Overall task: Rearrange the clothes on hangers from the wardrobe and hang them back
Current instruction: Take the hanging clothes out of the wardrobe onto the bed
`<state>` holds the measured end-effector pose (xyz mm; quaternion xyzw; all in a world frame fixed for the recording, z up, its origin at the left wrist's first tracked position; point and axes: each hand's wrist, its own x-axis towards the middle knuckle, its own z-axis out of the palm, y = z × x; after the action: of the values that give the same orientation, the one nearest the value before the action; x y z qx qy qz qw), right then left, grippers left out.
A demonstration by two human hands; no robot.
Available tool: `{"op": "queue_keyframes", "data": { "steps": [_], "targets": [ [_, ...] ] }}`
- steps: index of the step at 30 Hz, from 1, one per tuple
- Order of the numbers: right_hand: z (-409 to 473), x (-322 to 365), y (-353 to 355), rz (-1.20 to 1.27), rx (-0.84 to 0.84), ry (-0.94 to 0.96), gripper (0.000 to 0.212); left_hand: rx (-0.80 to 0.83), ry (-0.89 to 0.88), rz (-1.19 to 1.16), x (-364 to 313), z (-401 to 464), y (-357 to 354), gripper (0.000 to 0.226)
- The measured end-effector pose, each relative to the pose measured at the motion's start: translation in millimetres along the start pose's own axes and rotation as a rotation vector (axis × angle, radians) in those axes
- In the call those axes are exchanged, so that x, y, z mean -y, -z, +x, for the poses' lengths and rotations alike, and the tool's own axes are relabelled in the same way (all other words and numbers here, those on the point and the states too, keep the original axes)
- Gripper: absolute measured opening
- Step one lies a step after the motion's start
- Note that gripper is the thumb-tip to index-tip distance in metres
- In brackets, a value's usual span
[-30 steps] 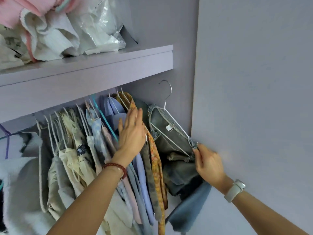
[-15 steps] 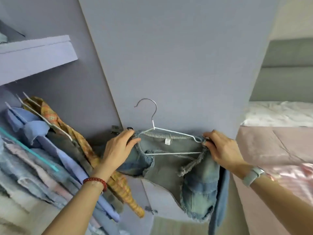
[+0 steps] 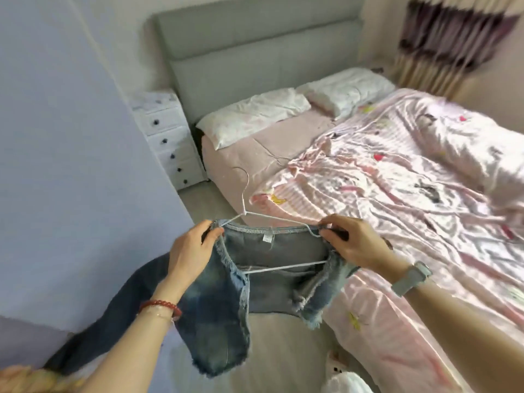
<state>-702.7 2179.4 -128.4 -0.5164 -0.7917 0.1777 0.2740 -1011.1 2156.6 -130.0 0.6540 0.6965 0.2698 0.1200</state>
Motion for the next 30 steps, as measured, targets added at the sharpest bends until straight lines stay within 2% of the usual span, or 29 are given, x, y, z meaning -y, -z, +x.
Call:
{"op": "queue_keyframes", "data": {
  "steps": [7,12,17,21,25,30],
  "targets": [
    [-107.3,-125.6,93.9,-0.127,-0.168,-0.438,0.012,0.397,-0.158,-0.203,-149.0,30.6,-149.6,0.028],
    [-195.6,-235.2,158.4,-0.221,-0.367,-0.763,0.014,0.600,-0.301,-0.217,-289.3,27.6,-274.1,0.025],
    [-276.9,-322.4,203.2,-0.176,-0.579,-1.038,0.012,0.767,-0.445,-0.163,-422.4,12.8,-384.1,0.028],
    [-313.0,-390.2,259.7,-0.332,-0.685,-1.126,0.011,0.819,-0.525,-0.188,-522.0,3.4,-451.0,0.027],
    [-334.4,-470.7,301.4,-0.518,-0.726,-1.200,0.025,0.838,-0.554,-0.235,-599.5,2.5,-522.3,0.024],
    [-346.3,-575.7,298.0,-0.497,-0.659,-1.383,0.022,0.771,-0.591,-0.177,-648.3,6.7,-632.8,0.026]
  ]
}}
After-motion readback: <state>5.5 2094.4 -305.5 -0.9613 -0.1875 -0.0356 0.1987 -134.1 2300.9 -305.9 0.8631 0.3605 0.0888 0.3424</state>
